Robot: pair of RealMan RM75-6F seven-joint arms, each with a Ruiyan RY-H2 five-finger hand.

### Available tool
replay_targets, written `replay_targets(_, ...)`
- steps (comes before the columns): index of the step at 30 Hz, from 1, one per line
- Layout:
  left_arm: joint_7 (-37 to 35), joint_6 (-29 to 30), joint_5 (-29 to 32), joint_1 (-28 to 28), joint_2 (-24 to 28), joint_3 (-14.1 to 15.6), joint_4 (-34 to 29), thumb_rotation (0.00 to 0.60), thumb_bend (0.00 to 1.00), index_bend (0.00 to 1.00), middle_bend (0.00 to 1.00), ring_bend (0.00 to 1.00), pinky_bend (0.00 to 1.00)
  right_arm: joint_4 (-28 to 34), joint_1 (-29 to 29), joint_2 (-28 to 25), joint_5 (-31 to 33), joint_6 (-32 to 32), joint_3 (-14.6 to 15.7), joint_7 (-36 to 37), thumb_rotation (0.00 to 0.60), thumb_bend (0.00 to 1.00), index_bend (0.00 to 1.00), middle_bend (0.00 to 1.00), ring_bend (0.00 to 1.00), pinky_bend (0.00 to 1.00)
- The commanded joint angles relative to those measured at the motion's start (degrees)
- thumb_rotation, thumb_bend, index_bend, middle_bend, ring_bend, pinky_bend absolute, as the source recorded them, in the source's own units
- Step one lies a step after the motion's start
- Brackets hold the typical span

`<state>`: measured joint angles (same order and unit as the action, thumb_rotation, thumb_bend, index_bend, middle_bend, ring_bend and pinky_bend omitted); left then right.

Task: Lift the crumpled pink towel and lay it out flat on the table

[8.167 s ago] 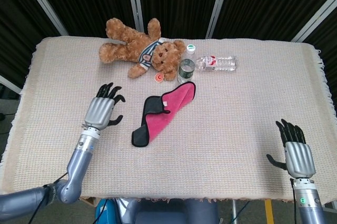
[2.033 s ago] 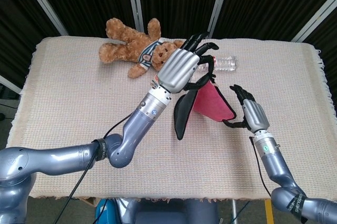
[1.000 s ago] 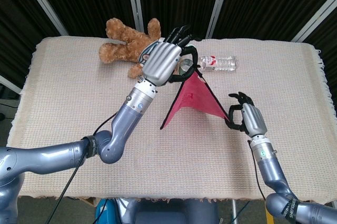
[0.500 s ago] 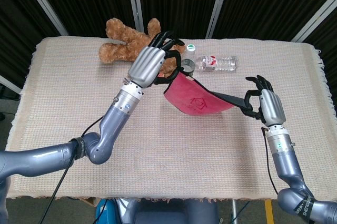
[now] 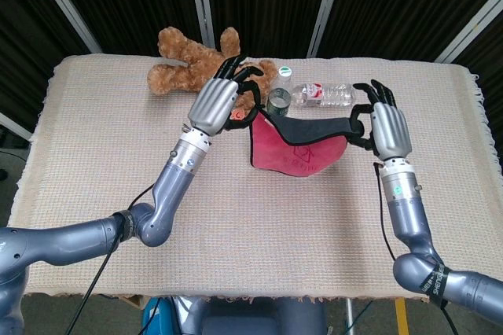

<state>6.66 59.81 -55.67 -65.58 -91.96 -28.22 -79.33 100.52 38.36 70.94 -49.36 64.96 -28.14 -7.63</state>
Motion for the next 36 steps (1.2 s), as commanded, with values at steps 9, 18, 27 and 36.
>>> replay_targets(9,-5.2,-2.2,0.2,-3.2,-5.0,-2.0,12.0,0.600,0.50,0.62,0.23,0.00,0.00,-5.6,6.9,4.4,6.4,2.0,-3.7,-6.7,0.600,0.50,0.76,0.21,0.01,0.00)
replay_targets(18,-10.1,0.3,-3.7,0.8,-5.6,1.2,8.7,0.600,0.50,0.62,0.23,0.00,0.00,-4.6,2.2,3.8,4.9,2.6,2.0,-4.7,0.600,0.50,0.76,0.21,0.01,0.00)
replay_targets(27,-10.6,5.0,-5.4,8.2,-3.7,5.8,-3.4,0.600,0.50,0.62,0.23,0.00,0.00,-1.4,-3.5,3.4,0.3,2.5,10.1,-2.9,0.600,0.50,0.76,0.20,0.01,0.00)
replay_targets(36,-10.4,8.5,-8.4,15.8,-2.6,13.3,-12.7,0.600,0.50,0.62,0.23,0.00,0.00,0.5,-7.6,4.3,-6.0,3.8,16.3,-2.1,0.600,0.50,0.76,0.21,0.01,0.00)
